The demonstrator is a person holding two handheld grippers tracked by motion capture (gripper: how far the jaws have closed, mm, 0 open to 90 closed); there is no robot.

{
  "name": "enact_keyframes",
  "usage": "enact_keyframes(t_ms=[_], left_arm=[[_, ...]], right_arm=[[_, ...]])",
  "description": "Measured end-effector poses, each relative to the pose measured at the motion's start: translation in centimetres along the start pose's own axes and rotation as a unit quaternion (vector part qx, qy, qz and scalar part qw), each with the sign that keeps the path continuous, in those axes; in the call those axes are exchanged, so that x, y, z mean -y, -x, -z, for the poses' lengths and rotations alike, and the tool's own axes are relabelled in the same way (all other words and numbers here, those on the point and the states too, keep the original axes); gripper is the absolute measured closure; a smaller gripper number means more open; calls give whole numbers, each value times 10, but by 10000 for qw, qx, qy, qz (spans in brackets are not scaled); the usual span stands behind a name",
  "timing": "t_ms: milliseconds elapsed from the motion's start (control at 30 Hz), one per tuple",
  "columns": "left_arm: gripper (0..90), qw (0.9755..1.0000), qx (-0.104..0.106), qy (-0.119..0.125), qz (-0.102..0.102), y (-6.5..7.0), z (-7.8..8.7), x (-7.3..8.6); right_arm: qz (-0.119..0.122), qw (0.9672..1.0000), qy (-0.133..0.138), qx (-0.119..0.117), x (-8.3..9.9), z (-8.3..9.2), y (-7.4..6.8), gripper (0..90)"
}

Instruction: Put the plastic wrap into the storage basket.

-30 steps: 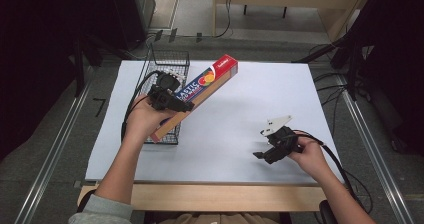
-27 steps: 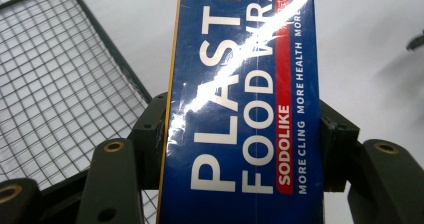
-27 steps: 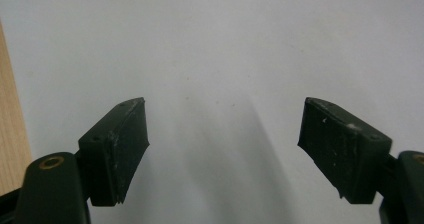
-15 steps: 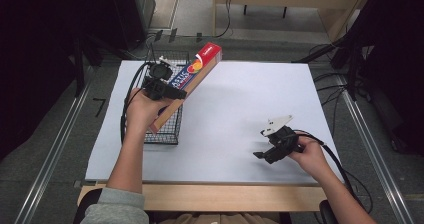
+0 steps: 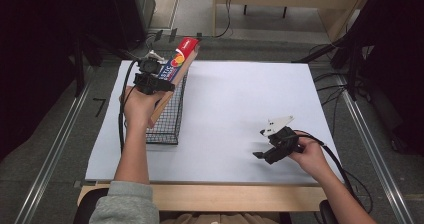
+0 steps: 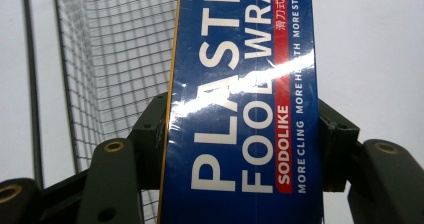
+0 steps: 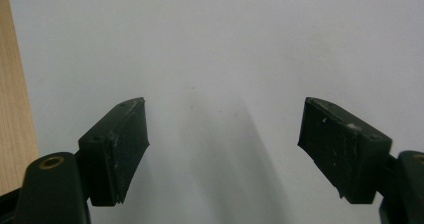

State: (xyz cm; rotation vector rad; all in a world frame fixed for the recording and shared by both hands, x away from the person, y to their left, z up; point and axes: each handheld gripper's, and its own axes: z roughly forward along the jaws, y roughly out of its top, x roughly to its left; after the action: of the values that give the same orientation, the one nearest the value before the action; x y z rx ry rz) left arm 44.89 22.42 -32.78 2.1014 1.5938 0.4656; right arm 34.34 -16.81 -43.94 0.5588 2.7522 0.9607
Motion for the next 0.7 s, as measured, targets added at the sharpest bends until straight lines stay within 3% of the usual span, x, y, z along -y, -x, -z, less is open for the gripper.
enact_keyframes(t_ms=[133,233,367,500,633,700], left_arm=[[396,9995,131,-62,297,-12,-7,2],[396,9990,-55,-128,428,-17,-12,2],[396,9981,-106,-165,589,-20,-19,2],[395,9970,-345,-236,655,-17,-26,2],[395,9960,-305,-239,800,-17,-33,4],[394,9956,-386,-316,791,-15,-37,5]], right_arm=[[15,10000,-3,-8,0,0,0,203],[52,10000,-27,3,0,-1,-1,204],[63,10000,-56,-9,0,-1,-2,203],[55,10000,-51,-17,0,-1,-2,203],[61,10000,-38,-25,0,-1,-2,204],[62,10000,-50,-16,0,-1,-2,203]])
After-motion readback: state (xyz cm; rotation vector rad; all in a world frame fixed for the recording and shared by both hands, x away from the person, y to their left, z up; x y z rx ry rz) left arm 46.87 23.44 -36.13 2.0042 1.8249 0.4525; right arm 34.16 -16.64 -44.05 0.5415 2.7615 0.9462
